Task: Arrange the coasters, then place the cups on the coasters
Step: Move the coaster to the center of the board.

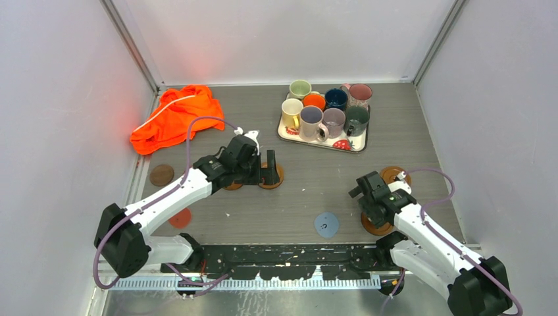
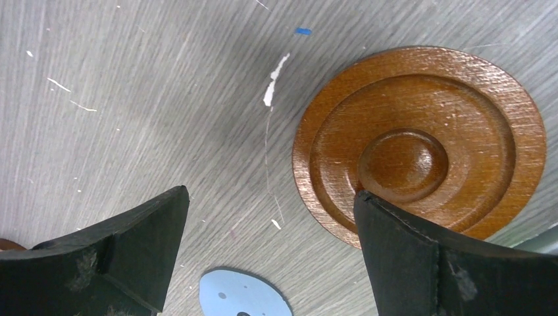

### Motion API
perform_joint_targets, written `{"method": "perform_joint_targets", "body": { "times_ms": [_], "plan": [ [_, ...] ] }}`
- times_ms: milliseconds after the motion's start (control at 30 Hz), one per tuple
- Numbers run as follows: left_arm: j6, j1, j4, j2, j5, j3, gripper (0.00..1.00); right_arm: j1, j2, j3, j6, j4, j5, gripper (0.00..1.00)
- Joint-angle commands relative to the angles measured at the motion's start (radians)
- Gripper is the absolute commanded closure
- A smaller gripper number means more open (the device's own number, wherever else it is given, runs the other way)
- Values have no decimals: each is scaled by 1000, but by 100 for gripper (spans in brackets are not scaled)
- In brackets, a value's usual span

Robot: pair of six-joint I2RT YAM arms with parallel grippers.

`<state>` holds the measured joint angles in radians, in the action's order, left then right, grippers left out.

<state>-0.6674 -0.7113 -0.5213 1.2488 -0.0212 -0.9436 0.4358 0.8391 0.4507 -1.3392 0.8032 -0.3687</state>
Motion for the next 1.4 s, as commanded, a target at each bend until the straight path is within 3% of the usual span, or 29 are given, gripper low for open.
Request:
{"method": "perform_joint_targets", "body": {
  "times_ms": [0,367,933,1367],
  "plan": [
    [26,3,18,-25,-17,5,0,-9,-13,-2,-19,-28,-46,0],
    [35,4,26,-4,-24,-1,0,-19,-9,21,1,17,-102,0],
    [43,8,21,0,-23,-6,0,-29,47,-12,110,-197,4,0],
    [50,31,4,-9,-12,-11,0,45,314,98,214,-409,86,0]
  ]
}}
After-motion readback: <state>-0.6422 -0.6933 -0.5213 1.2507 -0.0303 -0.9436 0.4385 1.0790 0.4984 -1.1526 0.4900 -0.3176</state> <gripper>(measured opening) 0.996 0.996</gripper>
